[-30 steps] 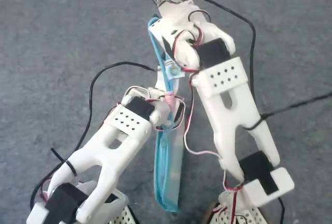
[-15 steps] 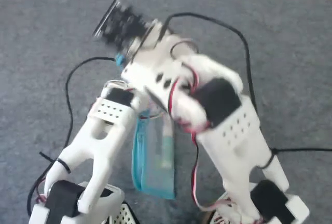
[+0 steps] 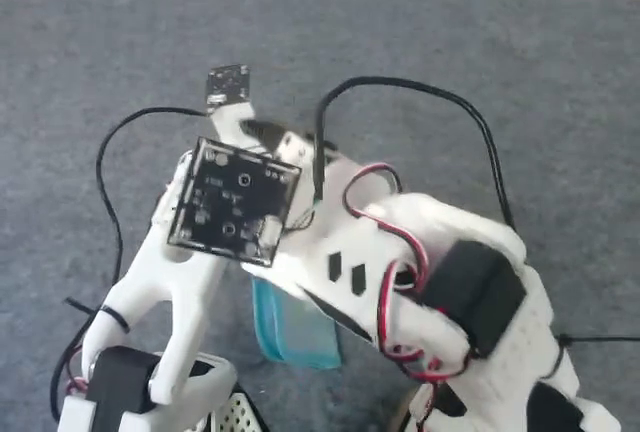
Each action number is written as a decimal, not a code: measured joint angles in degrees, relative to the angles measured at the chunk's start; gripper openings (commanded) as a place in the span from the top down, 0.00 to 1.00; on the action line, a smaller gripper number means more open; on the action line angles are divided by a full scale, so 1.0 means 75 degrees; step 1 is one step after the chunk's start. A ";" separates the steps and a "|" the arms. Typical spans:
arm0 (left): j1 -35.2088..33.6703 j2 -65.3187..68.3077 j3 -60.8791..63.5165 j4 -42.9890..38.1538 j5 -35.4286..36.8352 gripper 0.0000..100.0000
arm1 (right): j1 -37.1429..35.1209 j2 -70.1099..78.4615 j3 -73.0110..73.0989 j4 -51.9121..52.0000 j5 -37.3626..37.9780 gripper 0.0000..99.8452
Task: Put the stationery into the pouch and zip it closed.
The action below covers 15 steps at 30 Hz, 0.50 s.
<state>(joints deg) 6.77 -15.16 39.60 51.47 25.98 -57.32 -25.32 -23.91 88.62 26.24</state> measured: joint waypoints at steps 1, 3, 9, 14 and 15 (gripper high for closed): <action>-0.0082 0.0000 -0.0023 0.0012 0.0000 0.99 | 0.0000 0.0023 0.0000 0.0316 -0.0047 0.78; -0.0164 0.0000 -0.0035 0.0012 0.0012 0.99 | 0.0188 0.0305 -0.0070 0.0961 -0.0059 0.78; -0.0234 0.0000 -0.0035 0.0012 0.0047 0.99 | 0.0610 0.1641 -0.0117 0.1571 -0.0410 0.78; -0.0703 0.0000 -0.0035 -0.0023 0.0234 0.99 | 0.0000 0.1711 0.0000 0.1571 -0.0610 0.78; -0.0832 0.0000 -0.0035 -0.0059 0.0281 0.99 | -0.0199 0.1711 0.0117 0.1571 -0.0610 0.78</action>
<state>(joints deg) 0.53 -15.16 39.34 51.03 28.09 -58.81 -12.48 -23.03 100.40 21.67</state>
